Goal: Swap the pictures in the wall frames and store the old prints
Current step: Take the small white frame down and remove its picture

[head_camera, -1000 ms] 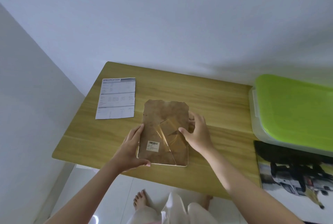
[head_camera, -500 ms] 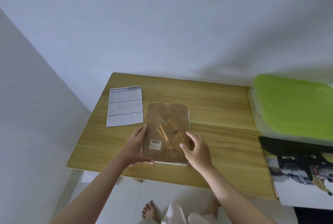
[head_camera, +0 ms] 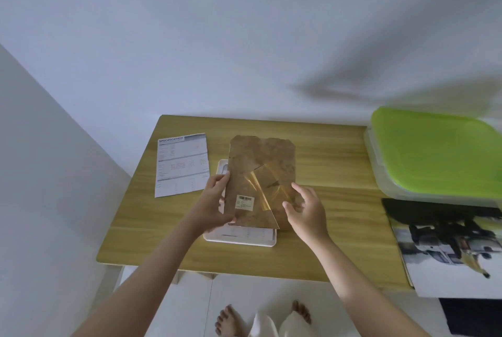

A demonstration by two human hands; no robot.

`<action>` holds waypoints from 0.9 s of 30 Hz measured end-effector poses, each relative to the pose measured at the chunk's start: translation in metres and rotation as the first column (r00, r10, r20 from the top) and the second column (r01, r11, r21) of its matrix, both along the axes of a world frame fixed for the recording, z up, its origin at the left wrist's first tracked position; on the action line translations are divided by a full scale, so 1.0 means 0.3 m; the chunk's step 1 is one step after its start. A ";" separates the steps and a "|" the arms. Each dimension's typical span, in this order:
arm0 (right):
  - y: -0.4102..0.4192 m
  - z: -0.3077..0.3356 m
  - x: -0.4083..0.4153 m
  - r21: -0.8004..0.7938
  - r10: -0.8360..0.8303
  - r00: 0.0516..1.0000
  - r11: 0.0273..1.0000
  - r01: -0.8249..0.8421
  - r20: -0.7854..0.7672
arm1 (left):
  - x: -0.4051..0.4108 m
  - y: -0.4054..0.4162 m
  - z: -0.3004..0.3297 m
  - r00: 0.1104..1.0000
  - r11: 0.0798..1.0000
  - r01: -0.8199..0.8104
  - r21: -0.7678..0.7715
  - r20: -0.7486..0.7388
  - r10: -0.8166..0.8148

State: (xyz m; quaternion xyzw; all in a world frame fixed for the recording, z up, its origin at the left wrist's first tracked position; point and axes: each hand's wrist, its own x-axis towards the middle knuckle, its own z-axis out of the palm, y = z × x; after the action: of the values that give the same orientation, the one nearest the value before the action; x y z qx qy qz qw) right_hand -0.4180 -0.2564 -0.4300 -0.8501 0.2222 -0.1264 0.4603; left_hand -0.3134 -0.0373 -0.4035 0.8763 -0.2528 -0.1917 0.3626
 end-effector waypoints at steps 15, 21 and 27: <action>-0.471 -0.106 -0.239 -0.099 -0.121 0.977 0.990 0.104 -0.177 | -0.264 -0.572 -0.103 0.960 0.986 -0.136 0.092 -0.235 0.154; -0.478 -0.186 -0.264 -0.254 -0.073 0.993 0.966 0.047 -0.092 | -0.313 -0.594 -0.142 0.944 0.965 -0.232 0.120 -0.210 0.253; -0.454 -0.203 -0.271 -0.346 -0.100 0.989 0.937 0.056 -0.110 | -0.327 -0.600 -0.150 0.940 0.955 -0.264 0.132 -0.188 0.286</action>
State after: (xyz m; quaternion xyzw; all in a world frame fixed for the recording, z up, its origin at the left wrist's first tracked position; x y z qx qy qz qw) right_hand -0.4993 -0.3926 -0.4908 -0.9139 0.2588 -0.1275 0.2855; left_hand -0.4115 -0.2173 -0.4484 0.8963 -0.0786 -0.2414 0.3636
